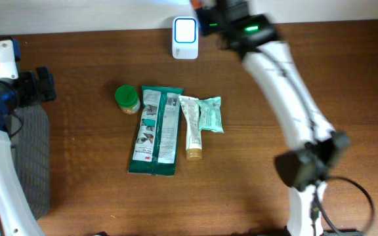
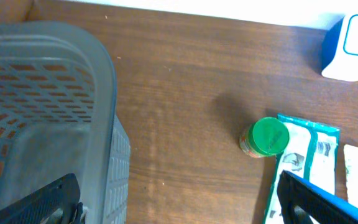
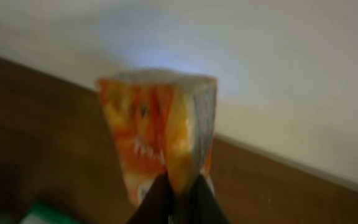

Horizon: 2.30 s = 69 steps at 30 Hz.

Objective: Scan the item barcode

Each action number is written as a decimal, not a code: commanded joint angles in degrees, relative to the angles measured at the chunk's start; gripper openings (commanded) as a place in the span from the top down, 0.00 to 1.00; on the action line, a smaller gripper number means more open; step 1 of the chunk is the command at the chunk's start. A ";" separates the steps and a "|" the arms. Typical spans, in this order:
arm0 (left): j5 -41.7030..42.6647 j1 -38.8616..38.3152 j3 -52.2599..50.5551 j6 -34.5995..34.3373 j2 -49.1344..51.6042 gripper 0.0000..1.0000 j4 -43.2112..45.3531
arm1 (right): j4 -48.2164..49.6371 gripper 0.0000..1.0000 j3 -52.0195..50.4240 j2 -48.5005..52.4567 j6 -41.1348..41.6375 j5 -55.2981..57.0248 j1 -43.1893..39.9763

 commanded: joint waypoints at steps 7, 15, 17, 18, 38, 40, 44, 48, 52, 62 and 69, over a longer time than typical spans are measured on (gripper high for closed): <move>0.61 0.17 0.46 0.72 -0.59 0.01 -0.04 | -39.47 0.96 -0.35 -3.72 11.08 -20.11 -27.47; 0.61 0.17 0.46 0.72 -0.59 0.01 -0.04 | -26.95 0.91 -32.00 0.61 9.57 -18.10 -37.86; 0.61 0.17 0.46 0.72 -0.59 0.01 -0.04 | -24.57 0.63 -31.95 0.59 9.57 -18.14 -38.40; 0.61 0.17 0.46 0.72 -0.59 0.01 -0.04 | -24.98 0.51 -30.25 0.52 9.57 -18.16 -38.34; 0.61 0.17 0.46 0.72 -0.59 0.01 -0.04 | -7.54 0.93 -36.48 -1.31 23.21 -8.92 2.80; 0.61 0.17 0.46 0.72 -0.59 0.01 -0.04 | -7.50 0.96 -36.85 -1.20 23.91 -4.98 3.06; 0.61 0.17 0.46 0.72 -0.59 0.01 -0.04 | -5.29 0.96 -41.00 -1.20 26.34 -8.63 3.08; 0.61 0.17 0.46 0.72 -0.59 0.01 -0.04 | 7.76 0.96 -55.28 -1.11 28.50 -13.66 3.06; 0.61 0.17 0.46 0.72 -0.59 0.01 -0.04 | 7.61 0.79 -54.88 -1.25 24.39 -15.50 0.37; 0.61 0.17 0.46 0.72 -0.59 0.01 -0.04 | -8.61 0.88 -38.42 0.63 20.98 -19.80 9.31; 0.61 0.17 0.46 0.72 -0.59 0.01 -0.04 | -8.50 0.89 -44.87 0.98 22.23 -16.39 7.13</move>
